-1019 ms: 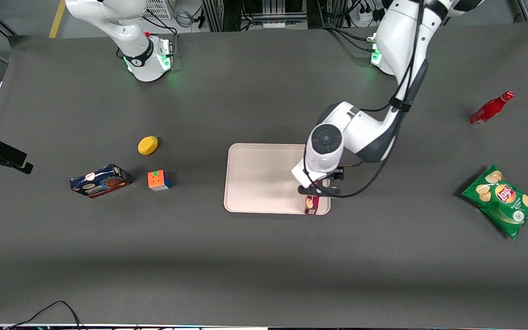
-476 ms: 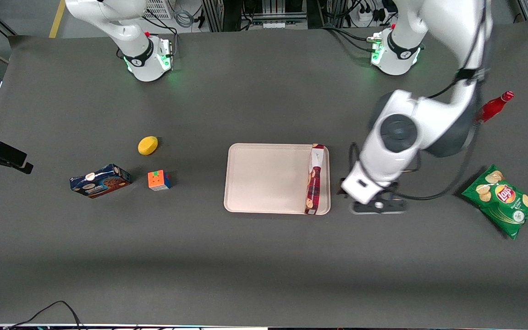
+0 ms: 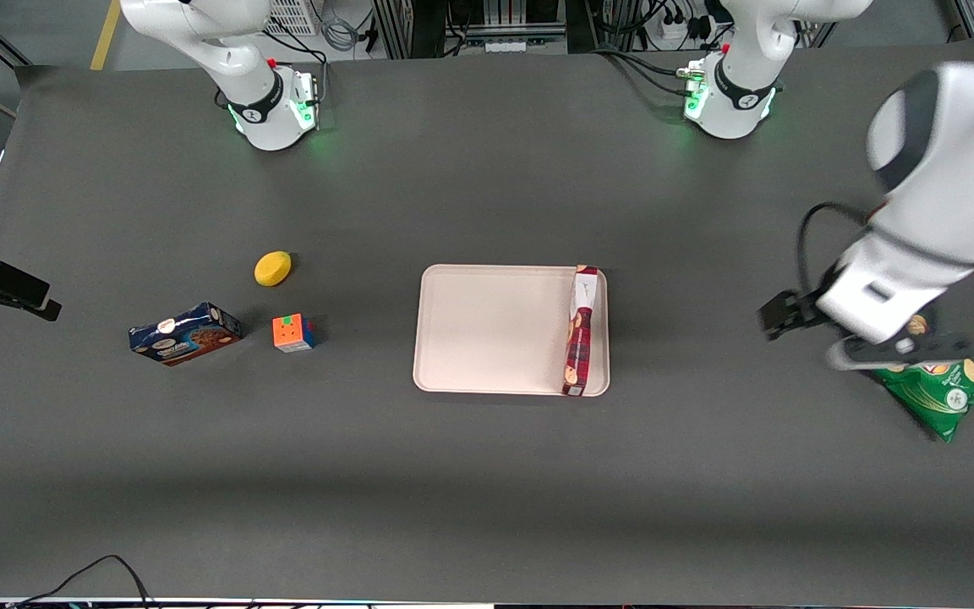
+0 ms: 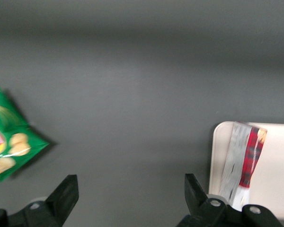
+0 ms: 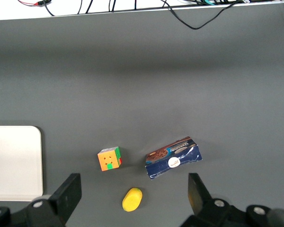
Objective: Place red cookie box on tray
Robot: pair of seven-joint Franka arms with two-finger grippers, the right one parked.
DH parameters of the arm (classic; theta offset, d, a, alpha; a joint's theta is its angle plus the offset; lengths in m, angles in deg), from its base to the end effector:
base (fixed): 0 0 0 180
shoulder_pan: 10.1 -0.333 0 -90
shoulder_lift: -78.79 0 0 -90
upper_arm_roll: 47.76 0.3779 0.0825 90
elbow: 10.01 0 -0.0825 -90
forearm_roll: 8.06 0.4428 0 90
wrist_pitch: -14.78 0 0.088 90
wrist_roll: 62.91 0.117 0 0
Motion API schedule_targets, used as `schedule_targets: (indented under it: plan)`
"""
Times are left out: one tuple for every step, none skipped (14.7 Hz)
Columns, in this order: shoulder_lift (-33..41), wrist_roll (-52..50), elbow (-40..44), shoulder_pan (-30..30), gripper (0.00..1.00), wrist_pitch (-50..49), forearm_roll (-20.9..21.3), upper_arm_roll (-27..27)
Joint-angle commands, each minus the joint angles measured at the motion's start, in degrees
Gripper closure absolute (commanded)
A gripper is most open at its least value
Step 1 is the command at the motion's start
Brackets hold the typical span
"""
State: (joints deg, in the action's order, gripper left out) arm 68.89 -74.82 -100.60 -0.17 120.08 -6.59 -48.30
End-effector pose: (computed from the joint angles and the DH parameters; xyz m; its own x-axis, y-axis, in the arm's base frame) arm 0.6831 -0.1234 0.5824 0.9960 0.0193 0.0869 0.0199 -0.9998 -0.0058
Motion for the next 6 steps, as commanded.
schedule_targets:
  plan:
    - [6.81, 4.79, -1.44, -3.16, 0.00, -6.84, -0.86, 0.18]
    - [8.13, 4.96, -1.44, -3.69, 0.00, -8.43, -0.86, 0.18]
    - [9.10, 5.05, -1.44, -3.78, 0.00, -9.49, -0.86, 0.18]
    - [9.72, 5.05, -1.44, -3.87, 0.00, -10.19, -0.86, 0.18]
    - [10.16, 5.05, -1.44, -3.78, 0.00, -10.55, -0.86, 0.18]
    - [10.42, 5.05, -1.44, -3.78, 0.00, -10.64, -0.86, 0.10]
